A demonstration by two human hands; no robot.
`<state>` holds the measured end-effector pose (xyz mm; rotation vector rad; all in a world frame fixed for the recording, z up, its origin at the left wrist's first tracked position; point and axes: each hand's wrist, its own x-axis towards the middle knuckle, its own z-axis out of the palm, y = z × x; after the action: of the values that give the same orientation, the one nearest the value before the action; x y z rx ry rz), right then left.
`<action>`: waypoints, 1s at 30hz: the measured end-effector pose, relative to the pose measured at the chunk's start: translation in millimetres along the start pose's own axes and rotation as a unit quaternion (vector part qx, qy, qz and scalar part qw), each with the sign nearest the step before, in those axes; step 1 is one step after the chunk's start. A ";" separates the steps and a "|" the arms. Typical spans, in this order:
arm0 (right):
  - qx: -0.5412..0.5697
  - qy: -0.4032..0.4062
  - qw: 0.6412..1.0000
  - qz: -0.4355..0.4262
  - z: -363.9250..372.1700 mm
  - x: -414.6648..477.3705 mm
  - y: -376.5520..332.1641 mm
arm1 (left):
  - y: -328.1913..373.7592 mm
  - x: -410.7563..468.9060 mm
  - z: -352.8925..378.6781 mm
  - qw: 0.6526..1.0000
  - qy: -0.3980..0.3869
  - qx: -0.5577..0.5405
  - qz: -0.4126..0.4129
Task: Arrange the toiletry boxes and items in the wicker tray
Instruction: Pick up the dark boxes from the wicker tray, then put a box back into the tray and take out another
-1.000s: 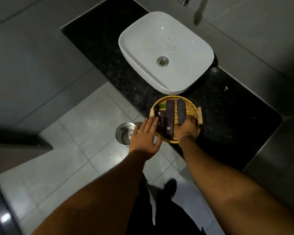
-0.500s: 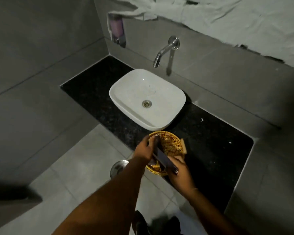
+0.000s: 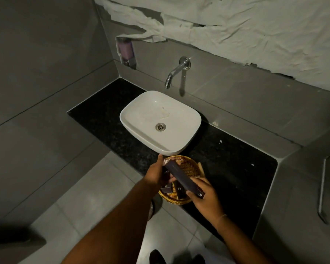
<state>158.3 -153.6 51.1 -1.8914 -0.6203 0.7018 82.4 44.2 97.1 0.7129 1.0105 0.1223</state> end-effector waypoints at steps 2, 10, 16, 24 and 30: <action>0.052 -0.003 0.998 0.019 3.5 2.3 -7.0 | -3.1 -8.3 4.7 0.999 -0.026 0.042 -0.023; 0.156 0.016 0.982 0.107 10.0 24.6 -37.9 | -8.1 -23.4 19.5 0.966 -0.056 0.195 0.162; 0.321 -0.050 0.923 0.209 -8.9 47.5 -53.5 | 35.6 -48.5 36.6 0.567 -0.036 0.778 0.269; 0.377 -0.099 0.894 0.220 -6.5 44.5 -37.9 | 55.6 -90.6 82.8 0.380 0.028 0.907 0.181; 0.427 -0.099 0.853 0.284 4.9 34.8 -37.8 | 56.3 -103.2 100.1 0.350 0.030 0.930 0.111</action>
<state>175.0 -112.3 77.1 -1.1338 0.1779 1.3049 119.6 -3.6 239.1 2.9910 0.6673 -1.0359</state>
